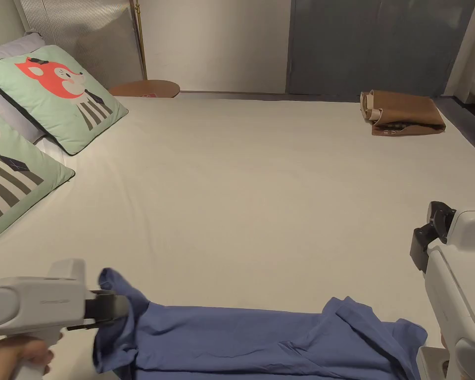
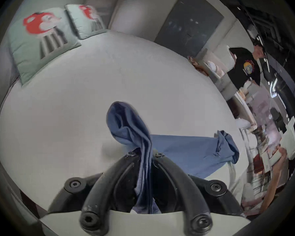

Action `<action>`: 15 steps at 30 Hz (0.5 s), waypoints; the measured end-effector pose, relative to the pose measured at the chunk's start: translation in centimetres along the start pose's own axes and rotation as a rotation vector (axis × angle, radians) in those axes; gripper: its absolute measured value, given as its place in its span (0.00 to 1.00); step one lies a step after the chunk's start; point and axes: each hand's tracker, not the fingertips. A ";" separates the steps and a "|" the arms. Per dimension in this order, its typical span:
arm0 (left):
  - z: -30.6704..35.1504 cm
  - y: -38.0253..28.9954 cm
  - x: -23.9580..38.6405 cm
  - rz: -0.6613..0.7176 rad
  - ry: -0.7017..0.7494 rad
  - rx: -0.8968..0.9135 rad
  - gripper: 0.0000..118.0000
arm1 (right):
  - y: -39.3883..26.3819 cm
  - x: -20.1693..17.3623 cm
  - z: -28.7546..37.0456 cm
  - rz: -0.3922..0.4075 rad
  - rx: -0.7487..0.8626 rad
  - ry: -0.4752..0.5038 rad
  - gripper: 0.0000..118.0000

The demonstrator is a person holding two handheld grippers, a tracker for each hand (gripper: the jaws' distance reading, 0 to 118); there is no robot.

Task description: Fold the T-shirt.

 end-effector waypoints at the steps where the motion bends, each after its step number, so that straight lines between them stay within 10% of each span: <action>1: -0.7 0.0 1.5 -0.015 -0.010 -0.013 0.03 | 0.0 0.2 0.1 -0.001 0.001 -0.001 0.00; 15: -12.4 -3.6 12.5 -0.105 -0.078 -0.183 0.03 | 0.2 2.3 1.5 0.016 -0.004 -0.031 0.00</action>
